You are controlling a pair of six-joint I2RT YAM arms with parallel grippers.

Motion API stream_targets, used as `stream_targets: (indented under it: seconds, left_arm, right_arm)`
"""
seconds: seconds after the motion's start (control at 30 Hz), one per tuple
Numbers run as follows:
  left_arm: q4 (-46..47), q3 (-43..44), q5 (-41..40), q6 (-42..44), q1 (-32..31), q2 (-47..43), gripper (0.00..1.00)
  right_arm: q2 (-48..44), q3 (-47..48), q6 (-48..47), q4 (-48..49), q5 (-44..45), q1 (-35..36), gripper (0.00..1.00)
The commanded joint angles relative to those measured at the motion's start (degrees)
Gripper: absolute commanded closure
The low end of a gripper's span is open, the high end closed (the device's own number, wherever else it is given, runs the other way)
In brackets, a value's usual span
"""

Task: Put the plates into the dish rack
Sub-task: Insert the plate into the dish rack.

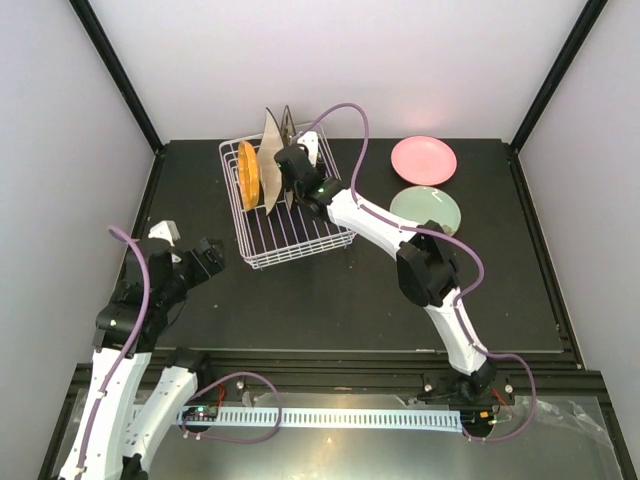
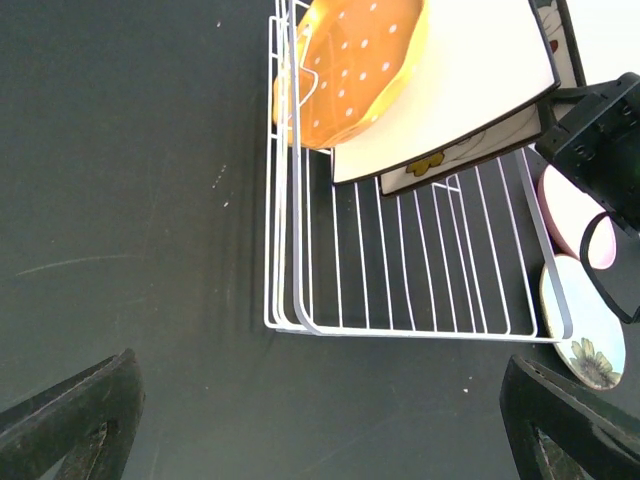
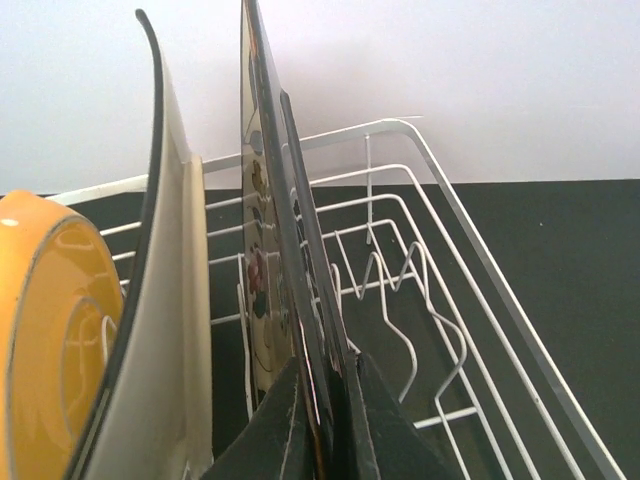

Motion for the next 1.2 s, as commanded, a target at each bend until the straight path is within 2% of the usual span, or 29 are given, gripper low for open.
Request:
stream_targets:
  seconds: [0.0, 0.1, 0.3, 0.6, 0.87, 1.17]
  left_arm:
    - [-1.9, 1.6, 0.4, 1.2, 0.6, -0.5, 0.01]
    - [-1.6, 1.6, 0.3, 1.0, 0.5, -0.3, 0.01]
    - [-1.2, 1.3, 0.5, 0.6, 0.7, 0.1, 0.01]
    - [-0.9, 0.8, 0.5, 0.3, 0.7, 0.1, 0.01]
    - [-0.5, 0.2, 1.0, 0.1, 0.7, -0.1, 0.01]
    - [-0.1, -0.5, 1.0, 0.2, 0.7, 0.0, 0.01]
  right_arm:
    - [0.8, 6.1, 2.7, 8.3, 0.2, 1.4, 0.99]
    - [0.8, 6.3, 3.0, 6.8, -0.1, 1.4, 0.98]
    - [-0.2, 4.6, 3.0, 5.4, -1.2, 1.4, 0.91]
    - [-3.3, -0.9, 4.3, 5.7, -1.8, 1.4, 0.9]
    - [-4.9, -3.3, 3.8, 5.9, -1.8, 1.5, 0.75]
    - [-6.4, -4.9, 3.5, 6.4, -1.3, 1.4, 0.62]
